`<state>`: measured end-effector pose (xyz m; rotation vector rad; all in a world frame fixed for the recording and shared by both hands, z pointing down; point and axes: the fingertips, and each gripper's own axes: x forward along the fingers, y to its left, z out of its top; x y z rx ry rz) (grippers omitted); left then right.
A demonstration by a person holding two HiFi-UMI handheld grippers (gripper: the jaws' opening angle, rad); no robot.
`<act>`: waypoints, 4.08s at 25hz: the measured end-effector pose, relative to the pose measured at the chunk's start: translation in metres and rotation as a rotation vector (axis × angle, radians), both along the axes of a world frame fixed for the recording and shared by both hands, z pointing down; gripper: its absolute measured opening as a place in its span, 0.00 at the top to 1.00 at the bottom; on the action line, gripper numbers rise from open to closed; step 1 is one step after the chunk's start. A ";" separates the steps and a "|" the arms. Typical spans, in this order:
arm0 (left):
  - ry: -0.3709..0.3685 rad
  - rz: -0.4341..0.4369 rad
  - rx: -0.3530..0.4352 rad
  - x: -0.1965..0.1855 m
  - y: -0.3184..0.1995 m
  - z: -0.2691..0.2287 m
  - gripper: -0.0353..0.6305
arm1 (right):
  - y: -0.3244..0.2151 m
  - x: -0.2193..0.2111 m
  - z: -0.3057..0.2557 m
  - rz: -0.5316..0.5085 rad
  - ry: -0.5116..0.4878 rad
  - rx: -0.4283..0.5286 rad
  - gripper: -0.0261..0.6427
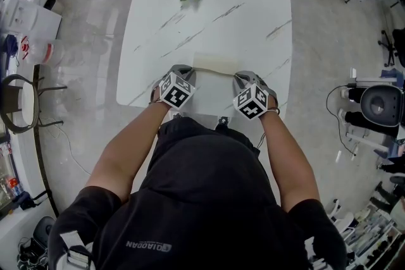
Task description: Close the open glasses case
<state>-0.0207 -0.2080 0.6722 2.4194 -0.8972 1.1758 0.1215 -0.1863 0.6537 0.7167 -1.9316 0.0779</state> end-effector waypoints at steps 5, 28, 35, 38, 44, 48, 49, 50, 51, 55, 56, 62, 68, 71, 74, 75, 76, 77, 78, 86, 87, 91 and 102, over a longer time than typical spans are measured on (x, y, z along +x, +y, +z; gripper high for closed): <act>0.000 -0.009 -0.006 -0.001 -0.001 0.000 0.89 | -0.001 -0.001 -0.002 -0.003 -0.015 -0.016 0.93; 0.268 -0.130 0.150 -0.012 0.009 -0.145 0.93 | 0.008 0.004 -0.144 0.391 -0.583 0.062 0.92; 0.409 -0.153 0.179 -0.003 0.005 -0.203 0.94 | 0.014 0.000 -0.212 0.412 -0.792 0.098 0.95; 0.447 -0.156 0.202 -0.001 0.003 -0.223 0.94 | 0.013 -0.003 -0.231 0.409 -0.840 0.126 0.96; 0.489 -0.148 0.229 -0.002 0.010 -0.253 0.94 | 0.010 -0.003 -0.258 0.411 -0.903 0.173 0.96; 0.494 -0.153 0.262 -0.007 0.012 -0.272 0.94 | 0.010 -0.001 -0.272 0.415 -0.932 0.192 0.96; 0.495 -0.153 0.270 -0.008 0.013 -0.276 0.94 | 0.010 0.000 -0.275 0.415 -0.935 0.198 0.96; 0.496 -0.152 0.277 -0.009 0.014 -0.280 0.94 | 0.011 0.000 -0.278 0.415 -0.938 0.203 0.96; 0.499 -0.152 0.285 -0.009 0.014 -0.285 0.94 | 0.012 0.000 -0.282 0.413 -0.940 0.210 0.96; 0.528 -0.163 0.298 -0.012 0.012 -0.299 0.94 | 0.012 -0.003 -0.291 0.391 -0.914 0.239 0.96; 0.533 -0.167 0.299 -0.012 0.012 -0.301 0.94 | 0.012 -0.004 -0.290 0.389 -0.906 0.240 0.96; 0.529 -0.179 0.301 -0.014 0.011 -0.299 0.94 | 0.013 -0.002 -0.283 0.400 -0.894 0.233 0.96; 0.520 -0.166 0.315 -0.010 0.013 -0.302 0.94 | 0.012 0.004 -0.282 0.404 -0.893 0.242 0.96; 0.513 -0.164 0.321 -0.009 0.011 -0.304 0.94 | 0.011 0.005 -0.281 0.407 -0.894 0.240 0.96; 0.508 -0.161 0.325 -0.009 0.011 -0.305 0.94 | 0.011 0.005 -0.280 0.409 -0.893 0.238 0.96; 0.507 -0.160 0.324 -0.010 0.011 -0.305 0.94 | 0.011 0.005 -0.280 0.409 -0.893 0.237 0.96; 0.507 -0.160 0.322 -0.010 0.011 -0.304 0.94 | 0.011 0.004 -0.279 0.407 -0.892 0.236 0.96; 0.508 -0.161 0.319 -0.010 0.012 -0.303 0.94 | 0.011 0.004 -0.278 0.404 -0.889 0.236 0.96; 0.511 -0.161 0.315 -0.009 0.012 -0.303 0.94 | 0.011 0.003 -0.278 0.401 -0.887 0.237 0.96; 0.508 -0.146 0.325 -0.006 0.011 -0.305 0.94 | 0.011 0.004 -0.277 0.395 -0.881 0.241 0.96; 0.507 -0.145 0.326 -0.005 0.012 -0.305 0.94 | 0.011 0.004 -0.277 0.396 -0.881 0.241 0.96; 0.507 -0.141 0.327 -0.006 0.012 -0.306 0.94 | 0.011 0.004 -0.277 0.399 -0.879 0.241 0.96; 0.499 -0.137 0.322 -0.003 0.010 -0.302 0.94 | 0.011 0.006 -0.275 0.405 -0.875 0.237 0.96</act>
